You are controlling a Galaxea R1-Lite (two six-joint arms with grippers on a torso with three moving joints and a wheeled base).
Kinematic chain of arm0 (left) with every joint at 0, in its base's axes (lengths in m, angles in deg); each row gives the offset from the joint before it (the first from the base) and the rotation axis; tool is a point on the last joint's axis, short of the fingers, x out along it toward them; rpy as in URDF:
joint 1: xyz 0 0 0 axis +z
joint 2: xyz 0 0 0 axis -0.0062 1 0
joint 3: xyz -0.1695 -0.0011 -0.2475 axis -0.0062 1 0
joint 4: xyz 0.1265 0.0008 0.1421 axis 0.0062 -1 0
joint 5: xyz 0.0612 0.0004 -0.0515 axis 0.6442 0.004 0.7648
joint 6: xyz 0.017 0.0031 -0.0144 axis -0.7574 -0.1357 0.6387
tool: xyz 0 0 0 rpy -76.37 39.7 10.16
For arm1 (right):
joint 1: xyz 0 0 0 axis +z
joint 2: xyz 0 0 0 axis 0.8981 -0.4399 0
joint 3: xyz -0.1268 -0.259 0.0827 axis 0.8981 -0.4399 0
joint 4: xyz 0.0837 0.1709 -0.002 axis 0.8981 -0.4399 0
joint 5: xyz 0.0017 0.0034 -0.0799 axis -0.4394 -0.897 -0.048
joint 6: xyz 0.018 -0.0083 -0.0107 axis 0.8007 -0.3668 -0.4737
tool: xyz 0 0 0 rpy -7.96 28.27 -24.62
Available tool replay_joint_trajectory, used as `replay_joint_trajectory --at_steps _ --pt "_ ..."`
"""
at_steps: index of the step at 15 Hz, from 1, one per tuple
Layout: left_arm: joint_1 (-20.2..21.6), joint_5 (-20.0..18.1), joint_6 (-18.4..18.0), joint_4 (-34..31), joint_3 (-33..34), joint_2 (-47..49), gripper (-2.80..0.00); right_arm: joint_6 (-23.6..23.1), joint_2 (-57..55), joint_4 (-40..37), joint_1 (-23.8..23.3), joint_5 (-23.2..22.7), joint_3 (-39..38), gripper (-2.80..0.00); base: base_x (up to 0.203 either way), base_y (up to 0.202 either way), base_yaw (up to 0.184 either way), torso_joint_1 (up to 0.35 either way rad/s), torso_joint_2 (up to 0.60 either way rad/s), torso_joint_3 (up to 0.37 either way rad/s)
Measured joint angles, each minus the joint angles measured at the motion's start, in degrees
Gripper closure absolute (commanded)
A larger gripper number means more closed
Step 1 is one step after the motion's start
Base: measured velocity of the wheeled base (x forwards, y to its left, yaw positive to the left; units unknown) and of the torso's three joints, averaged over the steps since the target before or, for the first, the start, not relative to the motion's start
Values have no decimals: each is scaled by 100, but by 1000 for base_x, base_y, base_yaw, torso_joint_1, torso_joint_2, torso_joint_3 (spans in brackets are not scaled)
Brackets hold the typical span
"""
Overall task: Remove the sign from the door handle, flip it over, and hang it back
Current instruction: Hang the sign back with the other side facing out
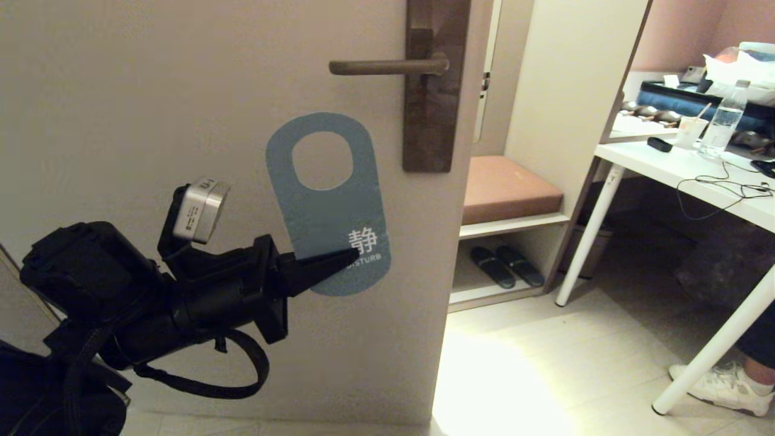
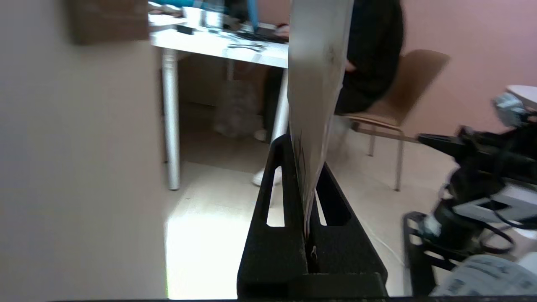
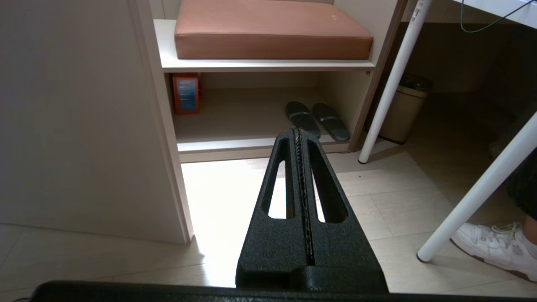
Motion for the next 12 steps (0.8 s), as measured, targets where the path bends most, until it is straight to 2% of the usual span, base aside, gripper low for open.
replay_joint_trajectory --at_steps 6,12 --pt "526 72 -17 0 -3 -128 0 0 0 0 0 -2 0 0 0 0 0 0 0 0" --pt "1104 159 -330 0 -28 -229 0 0 0 -1 0 0 0 0 0 0 0 0 0 0"
